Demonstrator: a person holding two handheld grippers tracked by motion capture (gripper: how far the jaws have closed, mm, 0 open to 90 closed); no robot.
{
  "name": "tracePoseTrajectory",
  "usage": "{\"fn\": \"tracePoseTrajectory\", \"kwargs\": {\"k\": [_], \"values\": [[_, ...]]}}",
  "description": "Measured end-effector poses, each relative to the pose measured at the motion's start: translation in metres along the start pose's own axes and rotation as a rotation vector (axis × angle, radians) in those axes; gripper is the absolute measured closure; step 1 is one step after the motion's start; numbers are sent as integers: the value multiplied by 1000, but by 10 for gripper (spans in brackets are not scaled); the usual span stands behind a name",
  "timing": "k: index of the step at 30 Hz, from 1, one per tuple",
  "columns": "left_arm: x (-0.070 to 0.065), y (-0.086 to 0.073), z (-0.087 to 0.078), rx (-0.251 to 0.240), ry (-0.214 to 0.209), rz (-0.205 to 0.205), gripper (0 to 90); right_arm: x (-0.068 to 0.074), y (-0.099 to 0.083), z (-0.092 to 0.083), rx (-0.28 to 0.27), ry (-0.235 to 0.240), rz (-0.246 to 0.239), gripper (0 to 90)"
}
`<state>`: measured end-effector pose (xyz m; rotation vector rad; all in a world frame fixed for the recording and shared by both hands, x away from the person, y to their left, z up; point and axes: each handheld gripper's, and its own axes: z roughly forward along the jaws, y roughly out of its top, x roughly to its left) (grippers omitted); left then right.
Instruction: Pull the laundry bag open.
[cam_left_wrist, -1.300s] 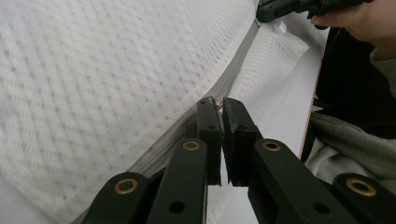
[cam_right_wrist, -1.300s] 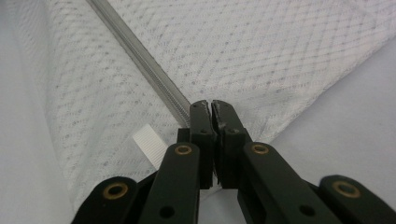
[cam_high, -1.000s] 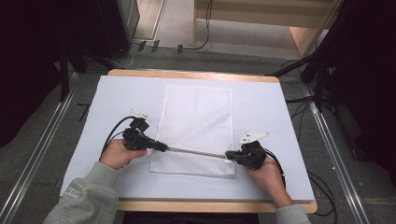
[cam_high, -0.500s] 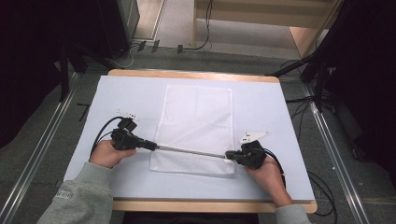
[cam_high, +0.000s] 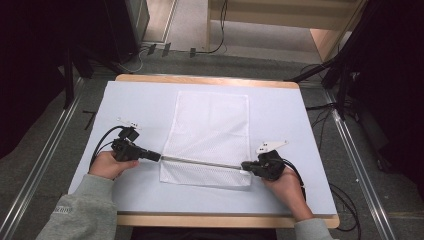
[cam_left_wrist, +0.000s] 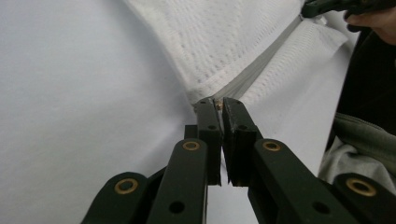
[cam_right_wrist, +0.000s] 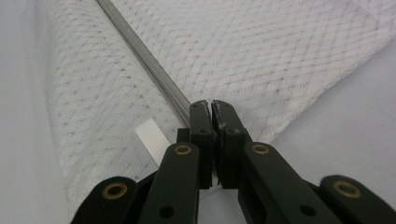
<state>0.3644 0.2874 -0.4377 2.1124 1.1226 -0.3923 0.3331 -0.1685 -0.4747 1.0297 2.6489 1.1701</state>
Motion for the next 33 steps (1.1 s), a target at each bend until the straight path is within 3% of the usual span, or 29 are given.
{"fn": "tracePoseTrajectory", "kwargs": {"k": [3,8,12,21,29,33], "values": [[0,-1,0,-3,-1,-5,877,0,0,0,1,2,-1,887],[1,-2,4,30,48,-4,877,0,1,0,4,3,-1,886],[1,-3,2,19,31,-9,877,0,1,0,6,1,-1,884],[-3,-6,5,22,39,-5,873,-1,3,0,25,13,22,871],[-10,-16,5,19,39,-4,867,-2,6,1,30,15,-10,865],[-12,-21,6,15,53,25,859,-2,7,1,30,18,-15,848]]}}
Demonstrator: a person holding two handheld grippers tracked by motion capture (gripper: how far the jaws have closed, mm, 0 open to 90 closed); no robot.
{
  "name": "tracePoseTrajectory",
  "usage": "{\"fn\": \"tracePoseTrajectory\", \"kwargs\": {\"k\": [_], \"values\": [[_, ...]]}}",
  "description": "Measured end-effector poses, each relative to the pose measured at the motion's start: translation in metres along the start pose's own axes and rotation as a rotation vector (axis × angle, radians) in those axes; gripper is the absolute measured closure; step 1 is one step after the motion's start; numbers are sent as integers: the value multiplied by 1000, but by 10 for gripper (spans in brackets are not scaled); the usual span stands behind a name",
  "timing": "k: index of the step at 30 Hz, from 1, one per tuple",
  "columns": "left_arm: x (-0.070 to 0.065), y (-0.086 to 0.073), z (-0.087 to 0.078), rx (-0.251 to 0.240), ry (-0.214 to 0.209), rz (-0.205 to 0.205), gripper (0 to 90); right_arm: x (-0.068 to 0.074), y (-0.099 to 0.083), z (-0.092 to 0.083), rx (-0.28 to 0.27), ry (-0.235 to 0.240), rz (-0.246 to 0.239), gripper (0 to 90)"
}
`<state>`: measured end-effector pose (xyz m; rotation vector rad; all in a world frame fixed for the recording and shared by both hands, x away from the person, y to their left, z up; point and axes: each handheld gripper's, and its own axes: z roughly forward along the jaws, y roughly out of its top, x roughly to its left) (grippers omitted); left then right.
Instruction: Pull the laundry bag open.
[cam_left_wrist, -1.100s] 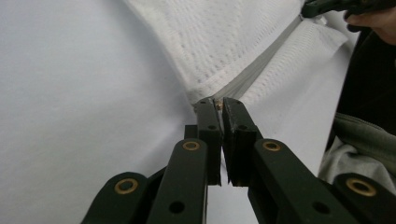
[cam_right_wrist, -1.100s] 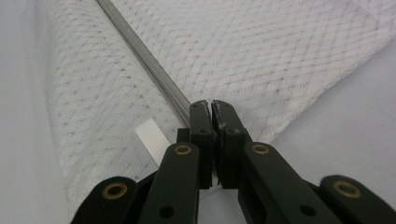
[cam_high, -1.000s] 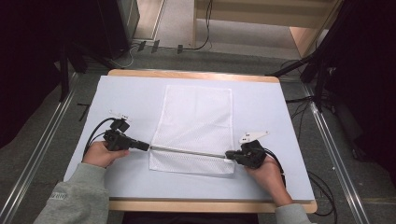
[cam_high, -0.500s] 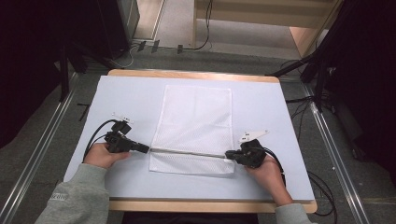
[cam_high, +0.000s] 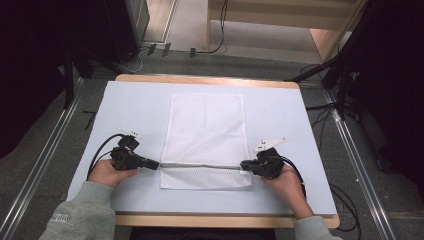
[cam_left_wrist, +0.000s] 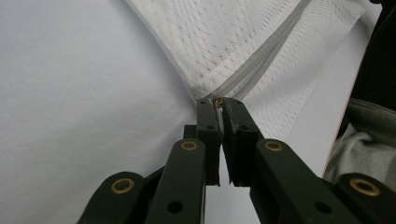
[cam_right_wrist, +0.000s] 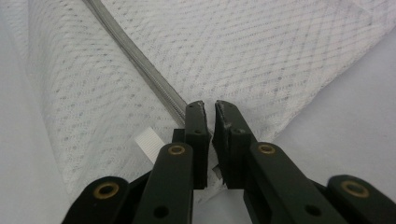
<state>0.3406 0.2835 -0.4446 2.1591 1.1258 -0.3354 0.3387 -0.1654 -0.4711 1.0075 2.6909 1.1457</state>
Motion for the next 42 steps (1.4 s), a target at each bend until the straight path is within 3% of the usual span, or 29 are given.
{"fn": "tracePoseTrajectory", "kwargs": {"k": [5,9,13,17,23,26,32,42], "values": [[3,0,-2,-41,12,7,792,-1,1,0,4,20,21,822],[2,1,-8,-106,29,44,703,-2,3,-4,-25,33,35,796],[1,2,-13,-173,107,59,539,-5,5,-13,-81,17,36,720],[2,1,-19,-221,172,83,452,-10,3,-18,-105,-8,55,604],[7,1,-21,-219,233,78,387,-21,-1,-19,-136,-63,97,425],[10,0,-22,-226,250,68,372,-26,-3,-20,-147,-83,111,386],[19,-2,-27,-244,275,34,354,-33,-7,-22,-149,-113,131,365],[26,-5,-31,-249,290,16,350,-42,-12,-25,-151,-141,155,357]]}}
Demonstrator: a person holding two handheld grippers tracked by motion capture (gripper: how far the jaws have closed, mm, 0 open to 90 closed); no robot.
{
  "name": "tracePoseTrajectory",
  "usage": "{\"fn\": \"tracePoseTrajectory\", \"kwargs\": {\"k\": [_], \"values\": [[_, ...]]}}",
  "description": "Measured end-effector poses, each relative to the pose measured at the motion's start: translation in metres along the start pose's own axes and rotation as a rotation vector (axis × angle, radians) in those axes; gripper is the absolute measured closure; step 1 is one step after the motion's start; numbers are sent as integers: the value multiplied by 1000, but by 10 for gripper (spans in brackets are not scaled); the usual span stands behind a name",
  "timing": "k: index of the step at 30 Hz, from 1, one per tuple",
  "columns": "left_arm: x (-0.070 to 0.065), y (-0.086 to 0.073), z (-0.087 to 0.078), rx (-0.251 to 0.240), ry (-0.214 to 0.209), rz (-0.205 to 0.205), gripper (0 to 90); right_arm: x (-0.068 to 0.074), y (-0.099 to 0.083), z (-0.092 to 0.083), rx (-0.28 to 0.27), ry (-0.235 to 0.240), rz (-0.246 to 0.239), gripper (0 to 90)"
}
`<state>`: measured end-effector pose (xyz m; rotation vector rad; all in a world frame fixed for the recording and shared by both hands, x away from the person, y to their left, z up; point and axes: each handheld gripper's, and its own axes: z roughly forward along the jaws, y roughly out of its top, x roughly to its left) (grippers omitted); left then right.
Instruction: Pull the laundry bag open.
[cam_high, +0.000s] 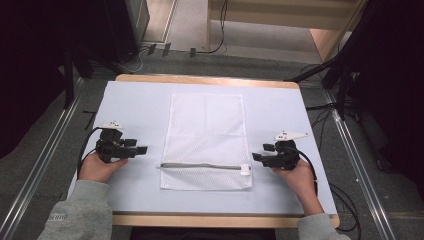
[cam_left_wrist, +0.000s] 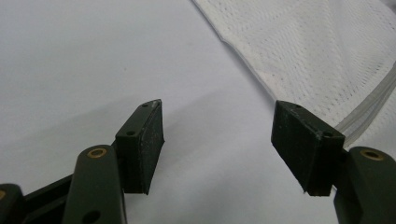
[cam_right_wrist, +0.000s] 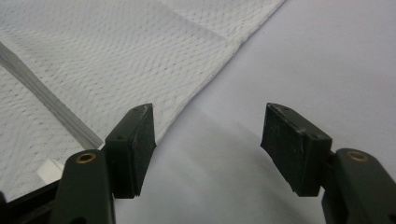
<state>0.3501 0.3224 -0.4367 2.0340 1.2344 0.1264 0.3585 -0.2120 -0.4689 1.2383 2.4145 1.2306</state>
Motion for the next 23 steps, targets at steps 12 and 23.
{"fn": "tracePoseTrajectory", "kwargs": {"k": [12,23], "values": [[5,-2,0,21,6,-24,347,-13,-3,-4,0,-41,34,347],[7,-3,2,45,9,-39,346,-17,-5,-2,13,-52,43,334]]}}
